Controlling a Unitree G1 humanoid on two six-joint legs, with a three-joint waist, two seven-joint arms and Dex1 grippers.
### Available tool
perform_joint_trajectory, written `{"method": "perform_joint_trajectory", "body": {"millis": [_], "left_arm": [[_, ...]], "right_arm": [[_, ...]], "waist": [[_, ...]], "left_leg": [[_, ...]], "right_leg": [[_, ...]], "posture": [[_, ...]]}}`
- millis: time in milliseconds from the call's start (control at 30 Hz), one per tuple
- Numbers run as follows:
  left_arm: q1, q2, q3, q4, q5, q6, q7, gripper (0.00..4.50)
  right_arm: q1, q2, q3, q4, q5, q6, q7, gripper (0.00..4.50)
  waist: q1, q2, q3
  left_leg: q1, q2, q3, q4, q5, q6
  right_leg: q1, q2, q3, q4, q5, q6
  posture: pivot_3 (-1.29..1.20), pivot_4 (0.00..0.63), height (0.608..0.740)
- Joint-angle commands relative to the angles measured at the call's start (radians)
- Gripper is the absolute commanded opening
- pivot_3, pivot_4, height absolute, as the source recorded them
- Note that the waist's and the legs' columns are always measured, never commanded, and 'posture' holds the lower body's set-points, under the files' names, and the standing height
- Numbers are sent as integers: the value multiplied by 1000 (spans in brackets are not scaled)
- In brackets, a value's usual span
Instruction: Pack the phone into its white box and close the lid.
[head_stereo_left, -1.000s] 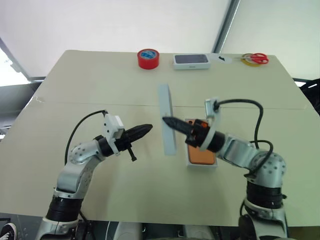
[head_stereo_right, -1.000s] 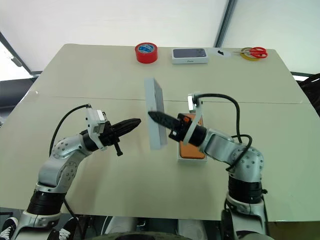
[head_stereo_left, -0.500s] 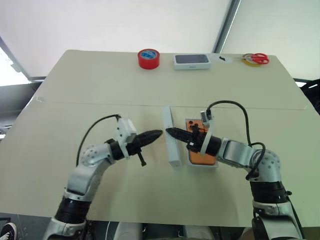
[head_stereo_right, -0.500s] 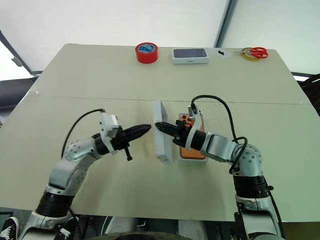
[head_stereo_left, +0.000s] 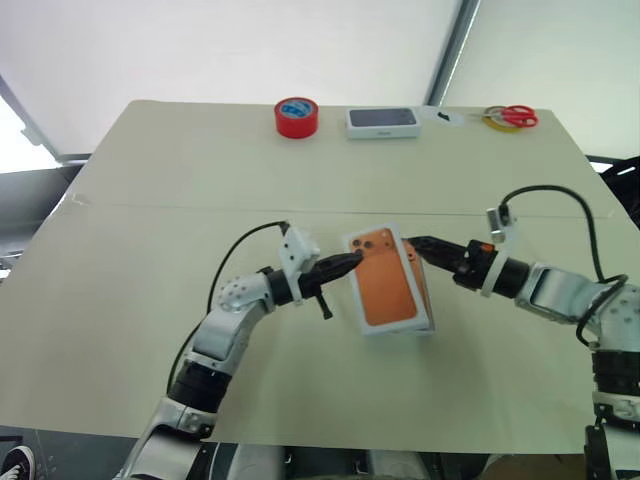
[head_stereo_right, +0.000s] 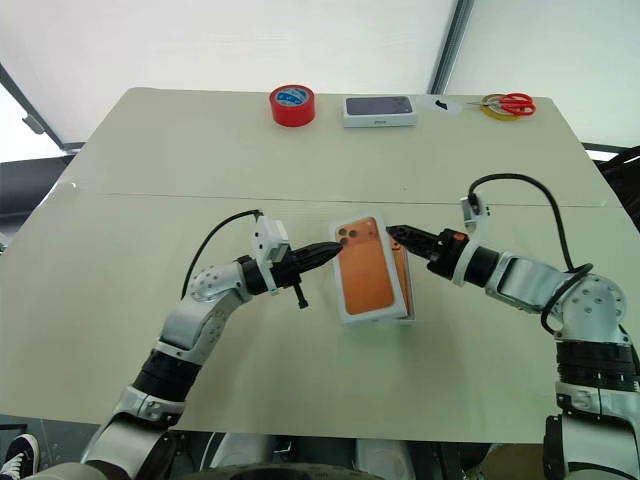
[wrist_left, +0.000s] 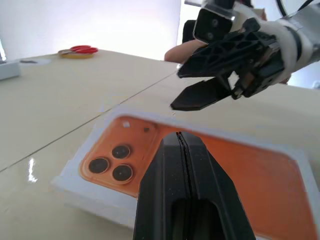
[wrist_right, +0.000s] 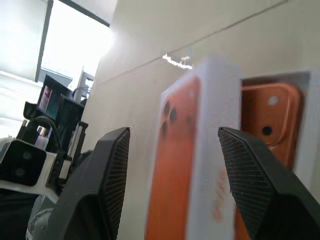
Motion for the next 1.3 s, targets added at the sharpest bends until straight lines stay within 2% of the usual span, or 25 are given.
{"method": "perform_joint_trajectory", "body": {"millis": [33, 133, 267, 300, 467, 700, 933, 1300], "left_arm": [[4, 25, -3, 1, 17, -22, -20, 0], [35, 90, 3, -17, 23, 4, -51, 0], [72, 159, -16, -55, 21, 35, -97, 0], [74, 166, -20, -55, 27, 34, -99, 0], [82, 178, -57, -47, 50, 60, -113, 0], [-10, 68, -63, 114, 94, 18, -60, 0], [-106, -18, -44, 240, 105, -49, -32, 0], [-136, -52, -35, 301, 121, -95, -25, 0]], "right_arm": [[-5, -39, 41, -106, -202, -88, 113, 2944], [50, -31, 110, -207, -428, -267, 218, 2096], [120, -42, 181, -222, -694, -473, 300, 154], [130, -39, 186, -220, -724, -493, 317, 64], [172, -36, 207, -223, -853, -561, 382, 64], [180, -22, 180, -242, -882, -541, 430, 64], [181, -6, 138, -230, -918, -537, 423, 64], [214, 21, 151, -242, -1025, -561, 393, 64]], "waist": [[0, 1, 0], [1, 1, 0], [6, 0, 0], [8, 0, 0], [22, 1, 0], [26, 0, 0], [25, 0, 0], [26, 0, 0]], "left_leg": [[0, 0, 0, 0, 0, 0], [0, 0, 0, -1, 0, 0], [0, 0, 0, 0, 0, 0], [0, 0, 0, 0, 0, 0], [0, -1, 0, 2, 0, 0], [0, 0, -1, 2, 0, 0], [0, -1, -1, 3, 0, 0], [0, -1, -1, 5, 0, 0]], "right_leg": [[0, 0, 0, 0, 0, 0], [-1, 1, 0, 0, 0, 0], [-1, 0, 0, 0, 0, 0], [0, -1, 0, 0, 0, 0], [1, -1, 0, 0, 0, 0], [1, -1, 0, 1, 0, 0], [1, -1, 0, 1, 0, 0], [2, -1, -1, 1, 0, 0]], "posture": [[0, 150, 740], [0, 150, 740], [0, 150, 740], [0, 150, 740], [0, 150, 740], [0, 150, 740], [0, 150, 740], [0, 150, 740]]}}
